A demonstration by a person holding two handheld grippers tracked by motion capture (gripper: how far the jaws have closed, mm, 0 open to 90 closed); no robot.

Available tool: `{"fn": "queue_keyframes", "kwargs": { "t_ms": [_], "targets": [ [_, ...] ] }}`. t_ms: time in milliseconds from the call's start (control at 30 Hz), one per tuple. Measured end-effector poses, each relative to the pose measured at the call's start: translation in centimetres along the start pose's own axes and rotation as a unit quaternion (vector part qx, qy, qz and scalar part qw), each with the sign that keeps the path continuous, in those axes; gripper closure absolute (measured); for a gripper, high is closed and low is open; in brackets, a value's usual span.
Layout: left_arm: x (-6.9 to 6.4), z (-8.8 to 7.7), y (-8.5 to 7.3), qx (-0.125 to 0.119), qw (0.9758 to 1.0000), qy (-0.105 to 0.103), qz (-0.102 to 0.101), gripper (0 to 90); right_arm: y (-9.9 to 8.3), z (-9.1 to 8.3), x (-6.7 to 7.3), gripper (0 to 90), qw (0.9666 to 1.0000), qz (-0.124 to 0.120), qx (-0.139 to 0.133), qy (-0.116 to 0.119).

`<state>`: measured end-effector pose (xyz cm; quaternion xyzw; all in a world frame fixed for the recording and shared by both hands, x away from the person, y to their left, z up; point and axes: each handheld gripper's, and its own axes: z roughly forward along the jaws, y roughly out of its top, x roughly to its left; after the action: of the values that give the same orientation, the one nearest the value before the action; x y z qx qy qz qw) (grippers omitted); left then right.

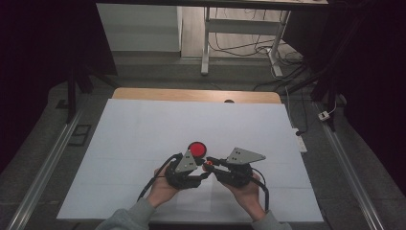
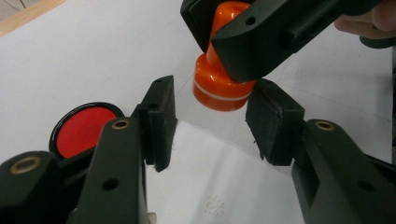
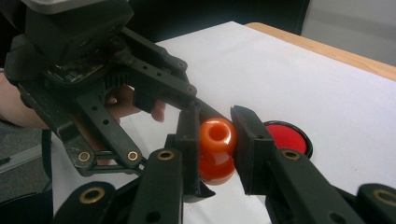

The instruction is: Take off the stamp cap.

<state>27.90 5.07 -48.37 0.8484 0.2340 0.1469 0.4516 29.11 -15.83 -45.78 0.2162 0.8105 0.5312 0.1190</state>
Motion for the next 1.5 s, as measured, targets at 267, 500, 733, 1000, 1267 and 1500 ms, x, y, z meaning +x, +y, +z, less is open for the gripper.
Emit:
{"fn": "queue_keyframes", "kwargs": {
  "t_ms": [267, 500, 733, 1000, 1267, 1500],
  "targets": [
    [-0.02, 0.20, 0.01, 0.002, 1.0000, 0.001, 0.004, 56.4, -0.03, 0.05, 0.02, 71.9, 1.0000, 0.002, -0.006, 0.001],
    [-0.09, 0.31, 0.04, 0.003, 1.0000, 0.004, 0.008, 56.9, -0.04, 0.03, 0.02, 72.0, 1.0000, 0.002, -0.005, 0.001],
    [-0.37, 0.45, 0.06, -0.001, 0.9998, 0.007, 0.018, 62.9, -0.12, 0.02, -0.08, 72.0, 0.9999, 0.007, -0.008, 0.000],
    [-0.44, 0.46, 0.07, -0.001, 0.9997, 0.012, 0.023, 63.6, -0.17, 0.00, -0.19, 72.0, 0.9999, 0.011, -0.009, 0.001],
    [-0.56, 0.45, 0.05, 0.000, 0.9994, 0.016, 0.030, 64.5, -0.19, 0.01, -0.19, 72.0, 0.9999, 0.010, -0.008, 0.001],
    [-0.55, 0.51, -0.02, 0.009, 0.9990, 0.018, 0.039, 65.1, -0.28, 0.11, -0.15, 72.0, 1.0000, 0.008, -0.004, 0.000]
  ]
}}
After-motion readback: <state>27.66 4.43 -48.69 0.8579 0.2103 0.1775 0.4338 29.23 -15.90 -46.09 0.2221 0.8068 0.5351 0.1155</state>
